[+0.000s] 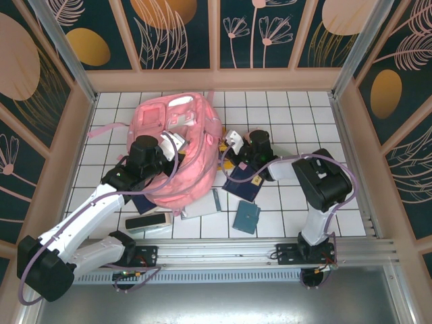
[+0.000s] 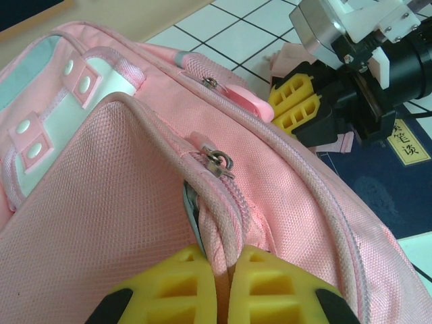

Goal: Pack the student bag
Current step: Unzip the student bag at the middle-left of the table.

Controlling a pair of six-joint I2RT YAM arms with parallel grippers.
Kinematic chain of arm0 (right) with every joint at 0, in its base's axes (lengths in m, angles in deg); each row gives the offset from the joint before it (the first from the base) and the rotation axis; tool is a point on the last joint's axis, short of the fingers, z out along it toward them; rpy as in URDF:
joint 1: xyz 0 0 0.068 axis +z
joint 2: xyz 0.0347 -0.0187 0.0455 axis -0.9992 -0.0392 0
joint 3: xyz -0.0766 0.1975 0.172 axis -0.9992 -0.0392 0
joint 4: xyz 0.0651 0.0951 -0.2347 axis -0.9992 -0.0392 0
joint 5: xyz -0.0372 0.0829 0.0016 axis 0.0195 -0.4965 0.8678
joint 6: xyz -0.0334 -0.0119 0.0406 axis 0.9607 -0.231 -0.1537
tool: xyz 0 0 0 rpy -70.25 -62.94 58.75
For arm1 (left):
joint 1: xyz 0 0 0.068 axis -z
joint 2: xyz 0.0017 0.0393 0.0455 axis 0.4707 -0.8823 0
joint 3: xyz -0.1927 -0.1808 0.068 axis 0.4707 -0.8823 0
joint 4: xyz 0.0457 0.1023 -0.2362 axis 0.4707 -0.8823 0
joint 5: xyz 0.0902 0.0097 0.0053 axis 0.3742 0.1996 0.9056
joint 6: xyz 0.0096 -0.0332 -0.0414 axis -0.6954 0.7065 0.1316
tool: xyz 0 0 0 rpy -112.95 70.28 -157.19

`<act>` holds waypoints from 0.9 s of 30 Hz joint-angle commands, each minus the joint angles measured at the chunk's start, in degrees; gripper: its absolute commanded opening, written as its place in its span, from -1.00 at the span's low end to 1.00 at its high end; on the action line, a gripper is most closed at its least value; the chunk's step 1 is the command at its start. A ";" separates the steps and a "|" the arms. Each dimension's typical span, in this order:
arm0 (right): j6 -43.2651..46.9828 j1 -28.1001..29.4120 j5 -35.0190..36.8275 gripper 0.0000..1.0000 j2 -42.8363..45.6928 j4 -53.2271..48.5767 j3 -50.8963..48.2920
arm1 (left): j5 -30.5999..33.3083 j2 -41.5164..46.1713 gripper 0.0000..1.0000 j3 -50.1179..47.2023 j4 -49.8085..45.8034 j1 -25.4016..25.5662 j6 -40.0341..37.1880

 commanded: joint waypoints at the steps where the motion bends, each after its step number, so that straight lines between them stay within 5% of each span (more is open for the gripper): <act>1: -0.03 0.71 -0.71 -0.65 -1.15 -0.80 2.19 | -1.91 1.52 -1.00 2.01 9.51 0.18 -0.13; 6: -0.16 0.97 -0.18 -0.68 -2.15 -0.91 3.33 | -2.06 1.53 -1.00 1.99 9.60 0.17 -0.04; 11: 0.04 1.16 1.36 -1.00 -1.23 -0.82 2.55 | -0.20 1.43 -1.00 1.93 10.12 0.13 0.58; 27: 5.71 5.19 6.50 -1.00 10.38 -8.39 -4.06 | 6.91 -6.85 -1.00 9.15 6.89 0.13 12.37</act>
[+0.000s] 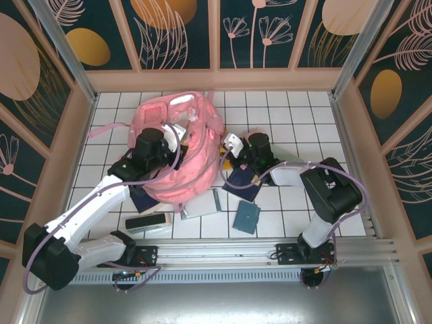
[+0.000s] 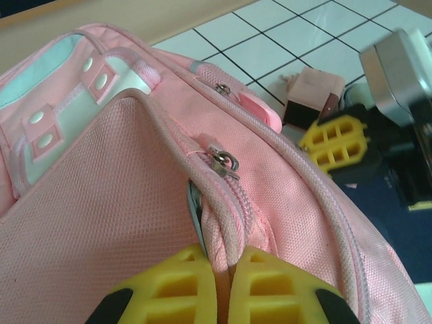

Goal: Pack the student bag
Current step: Unzip the student bag at the middle-left of the table.

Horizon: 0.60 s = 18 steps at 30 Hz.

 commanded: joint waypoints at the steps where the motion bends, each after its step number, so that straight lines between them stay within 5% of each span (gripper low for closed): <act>1: 3.55 2.17 1.14 -1.00 2.58 -4.03 -0.82 | 3.93 -1.07 -1.00 5.16 5.38 -0.15 4.93; 18: 3.53 13.10 16.67 -1.00 11.19 -11.86 -2.18 | 8.78 -7.91 -1.00 13.49 -2.88 -0.57 14.44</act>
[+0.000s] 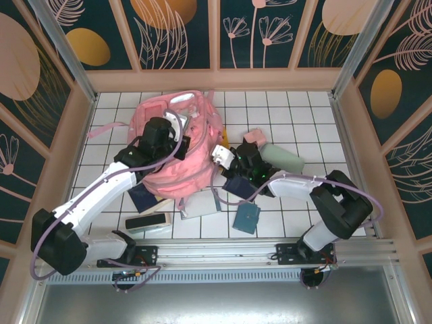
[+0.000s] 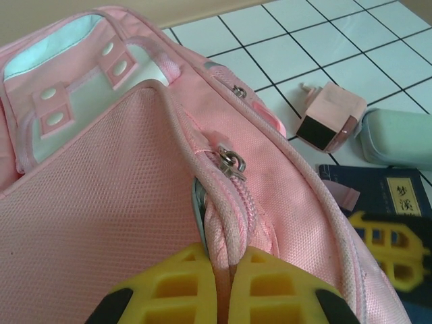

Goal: Pack the student bag
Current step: Unzip the student bag at the middle-left of the table.

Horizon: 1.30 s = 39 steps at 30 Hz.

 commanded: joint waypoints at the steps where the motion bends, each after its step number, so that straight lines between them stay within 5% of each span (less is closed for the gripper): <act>1: -2.05 2.77 2.59 -1.00 3.96 -4.52 0.14 | 5.49 -1.60 -1.00 5.70 1.70 -1.10 5.94; 14: -19.76 7.78 8.81 -1.00 8.74 -22.80 11.17 | 4.71 -9.61 -1.00 18.32 -7.61 -4.37 21.51; 24: -26.81 11.23 15.15 -1.00 1.01 -31.16 23.69 | 0.69 -11.99 -1.00 22.05 -7.40 -4.38 35.57; 33: -26.58 17.22 16.79 -1.00 -2.10 -34.74 31.83 | -2.43 -13.19 -1.00 23.36 -4.99 -6.30 35.49; 39: -25.61 18.00 8.58 -1.00 0.73 -38.60 31.76 | 0.11 -13.67 -1.00 24.38 -7.13 -6.77 29.58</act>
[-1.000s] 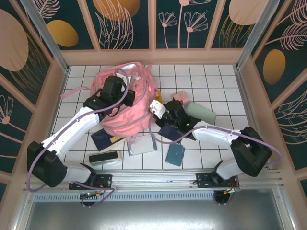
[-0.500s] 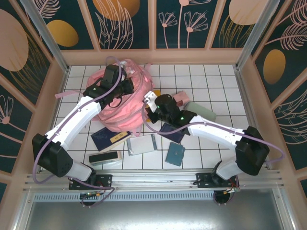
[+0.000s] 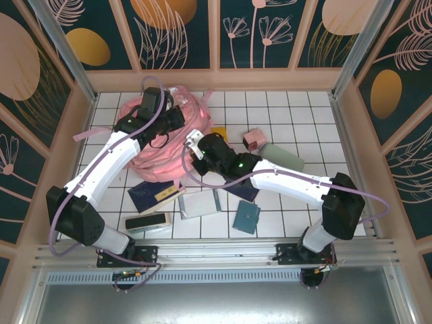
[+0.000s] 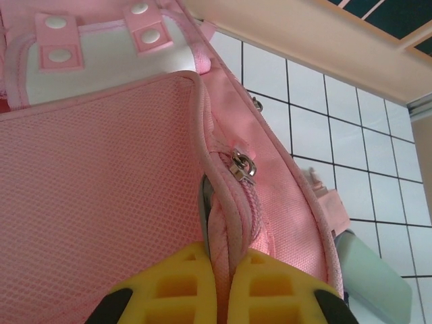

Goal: Pack the student bag
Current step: Unzip the student bag at the middle-left of the table.

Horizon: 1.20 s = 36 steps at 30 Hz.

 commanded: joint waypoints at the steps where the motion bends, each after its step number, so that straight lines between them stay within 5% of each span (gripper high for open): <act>1: 0.75 2.45 -10.53 -1.00 2.95 -3.13 2.05 | 2.23 -0.33 -1.00 3.45 5.46 0.01 -1.74; 8: 0.48 0.46 -13.28 -1.00 2.62 -11.54 5.83 | 9.75 1.06 -1.00 2.62 3.11 -0.01 -6.20; 19: -5.68 3.12 -18.56 -1.00 -6.65 -8.10 14.56 | 5.00 -0.34 -1.00 2.30 6.57 0.08 3.73; 26: -5.42 4.11 -16.82 -1.00 -7.43 -7.23 13.79 | 9.39 0.81 -1.00 2.38 4.89 -0.01 3.26; 30: -7.34 -1.41 -12.57 -1.00 -4.63 -6.81 10.61 | 11.77 2.76 -1.00 1.28 3.95 -0.01 4.82; 36: -8.70 -13.49 -11.05 -1.00 -6.04 -9.85 11.80 | 5.18 3.31 -1.00 -0.28 4.54 -0.01 4.75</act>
